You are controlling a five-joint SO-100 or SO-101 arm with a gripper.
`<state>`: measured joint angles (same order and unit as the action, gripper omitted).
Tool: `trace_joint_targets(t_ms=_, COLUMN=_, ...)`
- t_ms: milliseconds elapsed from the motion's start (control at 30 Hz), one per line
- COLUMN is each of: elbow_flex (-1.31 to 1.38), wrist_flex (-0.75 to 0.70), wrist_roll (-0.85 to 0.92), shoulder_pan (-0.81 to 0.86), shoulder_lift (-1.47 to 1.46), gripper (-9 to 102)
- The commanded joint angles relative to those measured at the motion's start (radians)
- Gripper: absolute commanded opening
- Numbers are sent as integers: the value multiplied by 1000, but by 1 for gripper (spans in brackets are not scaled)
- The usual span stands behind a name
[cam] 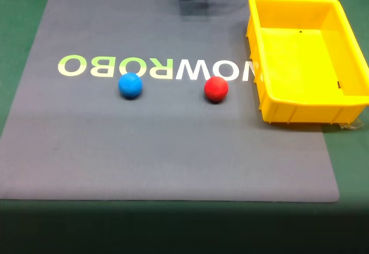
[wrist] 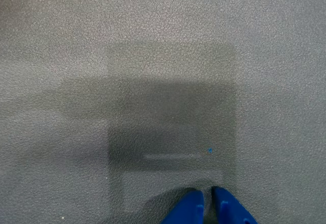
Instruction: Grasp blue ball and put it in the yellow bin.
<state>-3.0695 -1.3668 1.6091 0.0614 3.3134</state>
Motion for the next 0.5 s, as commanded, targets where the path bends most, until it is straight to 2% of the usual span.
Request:
trace_joint_targets(t_ms=0, elbow_flex=-31, wrist_flex=-2, wrist_roll=-3, shoulder_pan=9, shoulder_lift=12, gripper=0)
trace_joint_targets(t_ms=467, elbow_flex=-31, wrist_flex=-3, wrist_roll=5, shoulder_pan=-3, shoulder_lift=12, gripper=0)
